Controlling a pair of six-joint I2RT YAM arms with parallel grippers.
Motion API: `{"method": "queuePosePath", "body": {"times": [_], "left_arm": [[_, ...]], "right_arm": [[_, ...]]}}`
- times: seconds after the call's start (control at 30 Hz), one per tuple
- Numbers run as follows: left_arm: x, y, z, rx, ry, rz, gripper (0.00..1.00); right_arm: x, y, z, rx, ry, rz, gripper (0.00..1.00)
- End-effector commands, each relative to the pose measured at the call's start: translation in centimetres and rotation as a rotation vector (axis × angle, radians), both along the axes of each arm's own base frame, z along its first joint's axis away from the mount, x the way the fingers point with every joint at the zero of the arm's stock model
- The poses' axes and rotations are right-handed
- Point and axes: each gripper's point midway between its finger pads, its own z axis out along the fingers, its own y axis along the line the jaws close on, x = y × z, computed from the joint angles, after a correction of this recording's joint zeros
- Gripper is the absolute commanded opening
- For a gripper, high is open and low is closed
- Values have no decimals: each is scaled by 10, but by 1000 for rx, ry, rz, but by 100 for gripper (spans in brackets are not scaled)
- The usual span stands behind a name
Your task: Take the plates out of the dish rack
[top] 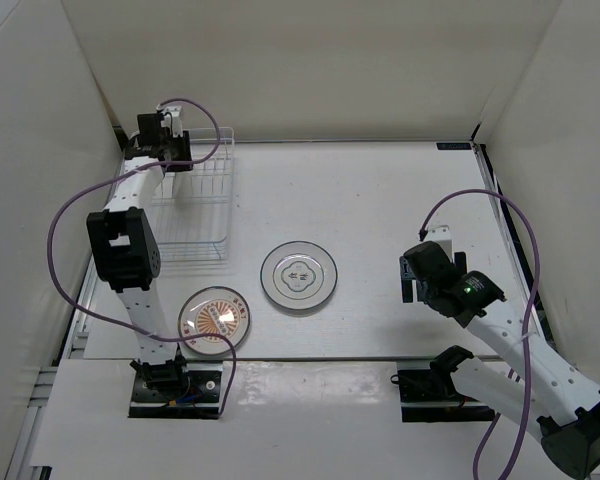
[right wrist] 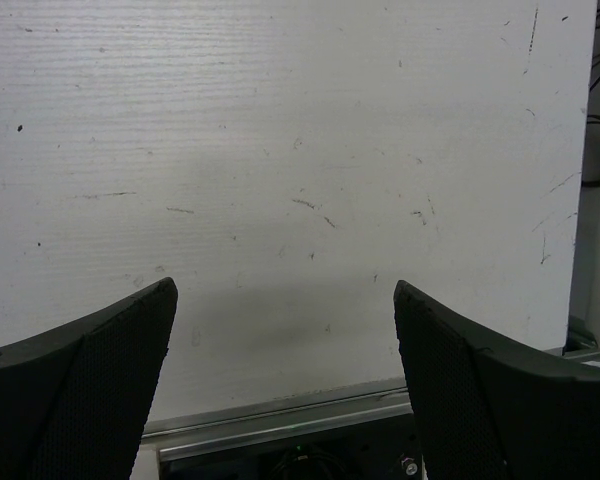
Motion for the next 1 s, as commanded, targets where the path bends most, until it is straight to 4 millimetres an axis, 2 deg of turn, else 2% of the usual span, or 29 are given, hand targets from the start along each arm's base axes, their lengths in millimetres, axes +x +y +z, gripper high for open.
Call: {"method": "queuePosePath", "body": {"times": [0.0, 0.07, 0.17, 0.2, 0.27, 0.37, 0.43, 0.47, 0.5, 0.53, 0.6, 0.67, 0.7, 0.73, 0.77, 0.8, 0.83, 0.87, 0.9, 0.93, 0.97], "left_arm": [[7, 5, 7, 0, -17, 0, 50], [8, 9, 4, 7, -13, 3, 45], [7, 9, 6, 15, -12, -3, 22], [7, 9, 11, 18, -19, -7, 18], [3, 9, 28, 30, -48, -11, 3], [0, 11, 49, 48, -80, -7, 0], [-5, 10, 68, 45, -103, -6, 0], [-2, -4, 85, 34, -138, -33, 0], [-10, 6, 97, 35, -145, -15, 0], [-12, -4, 107, 39, -164, -39, 0], [-24, -8, 146, 69, -232, -48, 0], [-35, -21, 187, 110, -300, -63, 0], [-44, -19, 203, 129, -313, -35, 0], [-50, -46, 229, 122, -366, -78, 0], [-57, -55, 238, 106, -368, -84, 0], [-70, -72, 265, 95, -415, -111, 0], [-80, -96, 267, 83, -408, -160, 0], [-87, -106, 269, 75, -402, -178, 0], [-104, -128, 259, 74, -360, -235, 0], [-118, -137, 264, 74, -367, -262, 0], [-132, -164, 258, 87, -352, -313, 0]], "right_arm": [[5, 1, 4, -3, -27, 5, 90], [5, 0, 5, -7, -28, 6, 90], [5, 0, 4, -6, -24, 2, 90], [4, 1, 4, -5, -19, 7, 90], [3, 1, 4, -13, -5, 8, 90], [4, 1, 4, -14, -3, 7, 90], [6, 4, 5, -4, -6, 12, 90], [6, 4, 6, -5, -8, 10, 90], [5, 4, 6, -4, -6, 9, 90], [5, 3, 7, 0, -7, 3, 90], [4, 3, 12, 12, -16, -6, 90], [4, 3, 17, 25, -31, -12, 90], [6, 4, 20, 43, -48, -25, 90], [7, 3, 24, 49, -61, -39, 90], [8, 4, 30, 60, -75, -46, 90], [4, 2, 28, 52, -45, -70, 90], [4, 3, 33, 56, -47, -70, 90], [4, 3, 37, 60, -50, -75, 90], [0, -1, 34, 51, -29, -96, 90], [0, -1, 35, 49, -31, -103, 90], [-1, -2, 36, 51, -33, -113, 90]]}}
